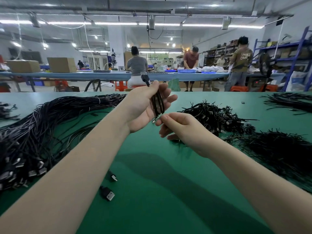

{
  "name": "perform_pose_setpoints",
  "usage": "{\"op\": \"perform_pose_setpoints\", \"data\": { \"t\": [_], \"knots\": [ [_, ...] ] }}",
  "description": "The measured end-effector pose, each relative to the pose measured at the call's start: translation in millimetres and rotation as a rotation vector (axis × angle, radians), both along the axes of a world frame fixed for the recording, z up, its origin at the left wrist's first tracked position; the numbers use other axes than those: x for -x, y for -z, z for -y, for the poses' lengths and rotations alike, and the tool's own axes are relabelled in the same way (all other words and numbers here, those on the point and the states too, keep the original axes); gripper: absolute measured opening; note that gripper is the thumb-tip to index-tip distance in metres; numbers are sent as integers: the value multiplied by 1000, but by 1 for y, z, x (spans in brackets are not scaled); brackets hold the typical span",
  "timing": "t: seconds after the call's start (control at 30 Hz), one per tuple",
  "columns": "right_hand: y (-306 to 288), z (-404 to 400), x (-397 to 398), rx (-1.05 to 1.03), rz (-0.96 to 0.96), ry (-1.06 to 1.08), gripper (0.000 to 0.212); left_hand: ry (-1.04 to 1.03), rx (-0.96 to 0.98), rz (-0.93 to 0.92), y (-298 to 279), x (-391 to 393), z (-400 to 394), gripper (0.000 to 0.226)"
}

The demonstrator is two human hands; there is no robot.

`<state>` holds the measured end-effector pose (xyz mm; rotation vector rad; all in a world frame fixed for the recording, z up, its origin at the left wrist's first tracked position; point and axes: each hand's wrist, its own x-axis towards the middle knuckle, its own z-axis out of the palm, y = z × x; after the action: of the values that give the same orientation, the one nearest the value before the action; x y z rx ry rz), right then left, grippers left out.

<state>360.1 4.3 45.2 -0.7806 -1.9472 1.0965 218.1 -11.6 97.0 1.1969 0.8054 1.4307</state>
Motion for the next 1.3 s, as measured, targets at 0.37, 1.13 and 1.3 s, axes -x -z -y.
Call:
{"op": "perform_pose_setpoints", "data": {
  "t": [0.37, 1.13, 1.3],
  "knots": [
    [-5, -6, -10, -59, 144, -77, 27, -36, -18, 15, 6, -2, -7, 34],
    [0, -22, -12, 274, -210, 65, 17, -111, 15, -211, 23, -17, -9, 28],
    [-6, -14, -12, 144, -78, 14, 35, -48, -25, -225, 26, -15, -11, 27]
  ]
}}
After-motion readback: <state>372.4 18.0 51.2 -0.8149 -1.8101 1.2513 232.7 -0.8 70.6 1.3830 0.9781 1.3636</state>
